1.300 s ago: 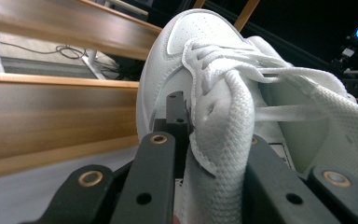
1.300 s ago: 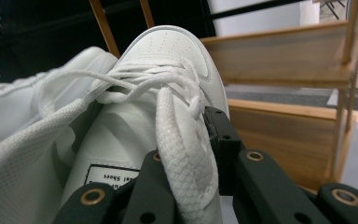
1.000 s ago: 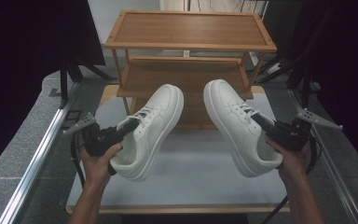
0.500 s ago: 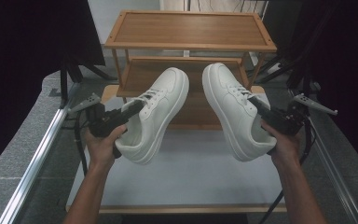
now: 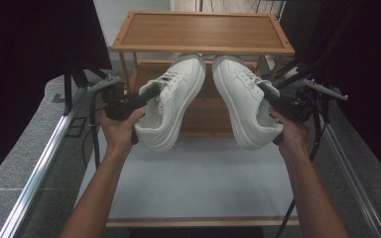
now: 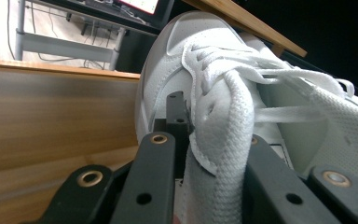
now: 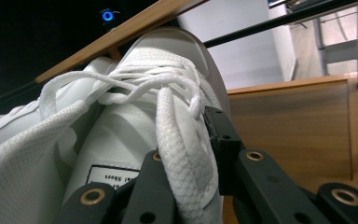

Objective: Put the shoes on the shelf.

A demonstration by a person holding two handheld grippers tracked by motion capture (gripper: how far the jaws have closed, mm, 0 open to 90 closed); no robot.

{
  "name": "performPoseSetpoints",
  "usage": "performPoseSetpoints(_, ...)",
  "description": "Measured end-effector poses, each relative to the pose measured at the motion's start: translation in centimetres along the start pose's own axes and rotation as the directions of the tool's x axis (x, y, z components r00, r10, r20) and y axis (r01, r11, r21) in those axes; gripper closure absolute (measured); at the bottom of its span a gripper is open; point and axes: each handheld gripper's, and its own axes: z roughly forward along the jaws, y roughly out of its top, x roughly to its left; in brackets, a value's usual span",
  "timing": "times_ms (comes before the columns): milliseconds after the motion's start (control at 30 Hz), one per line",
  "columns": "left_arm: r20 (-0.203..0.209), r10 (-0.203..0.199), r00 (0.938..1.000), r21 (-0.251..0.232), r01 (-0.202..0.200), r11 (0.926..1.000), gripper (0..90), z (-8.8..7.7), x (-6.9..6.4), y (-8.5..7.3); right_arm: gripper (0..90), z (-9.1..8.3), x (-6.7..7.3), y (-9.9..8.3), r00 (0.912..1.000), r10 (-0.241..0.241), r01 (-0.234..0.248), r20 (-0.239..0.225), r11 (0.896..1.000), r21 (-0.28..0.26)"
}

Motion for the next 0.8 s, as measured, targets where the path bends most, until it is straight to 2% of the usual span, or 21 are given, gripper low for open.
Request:
performPoseSetpoints(133, -0.009, -0.003, 1.0000, 0.000, 0.003, 1.0000, 83.2, 0.7, 0.2, 0.3, 82.1, 0.7, -0.1, 0.5, 0.9998, 0.006, -0.006, 0.017, 1.000, 0.004)
performPoseSetpoints(200, -0.023, 0.000, 0.9997, 0.007, 0.000, 1.0000, 83.2, 1.2, 0.3, 0.6, 82.1, 1.1, -0.2, 0.5, 0.9996, 0.014, -0.014, 0.025, 1.000, 0.013)
performPoseSetpoints(267, -0.062, 0.013, 0.9980, 0.024, -0.012, 0.9997, 83.2, 2.1, 0.5, 0.8, 82.1, 1.8, -0.3, 0.6, 0.9990, 0.017, -0.018, 0.041, 1.000, 0.024)
performPoseSetpoints(367, -0.072, 0.004, 0.9974, 0.027, -0.002, 0.9996, 83.1, 2.6, 0.7, 0.7, 82.1, 2.3, -0.4, 0.5, 0.9982, 0.020, -0.022, 0.056, 0.999, 0.028)
performPoseSetpoints(500, -0.052, -0.025, 0.9983, 0.033, 0.027, 0.9991, 83.1, 3.8, 1.3, 0.5, 82.0, 3.6, -0.5, 0.3, 0.9970, 0.018, -0.022, 0.076, 0.999, 0.047)
performPoseSetpoints(533, -0.063, -0.031, 0.9975, 0.035, 0.033, 0.9988, 83.1, 4.3, 1.4, 0.4, 81.9, 4.3, -0.5, 0.0, 0.9954, 0.012, -0.017, 0.095, 0.998, 0.058)
performPoseSetpoints(600, -0.078, -0.038, 0.9962, 0.040, 0.041, 0.9983, 83.1, 4.9, 1.6, 0.4, 81.8, 4.8, -0.6, 0.0, 0.9936, 0.018, -0.025, 0.111, 0.998, 0.063)
performPoseSetpoints(700, -0.101, -0.070, 0.9924, 0.040, 0.074, 0.9964, 83.1, 5.7, 1.8, 0.5, 81.8, 5.6, -0.8, 0.1, 0.9906, 0.023, -0.031, 0.135, 0.998, 0.061)
performPoseSetpoints(767, -0.104, -0.075, 0.9918, 0.036, 0.079, 0.9962, 83.1, 5.9, 1.9, 0.5, 81.8, 5.8, -0.8, 0.1, 0.9893, 0.033, -0.042, 0.142, 0.997, 0.060)
performPoseSetpoints(800, -0.110, -0.102, 0.9887, 0.027, 0.106, 0.9940, 83.1, 6.5, 2.2, 0.4, 81.8, 6.4, -0.9, 0.2, 0.9876, 0.030, -0.039, 0.154, 0.997, 0.062)
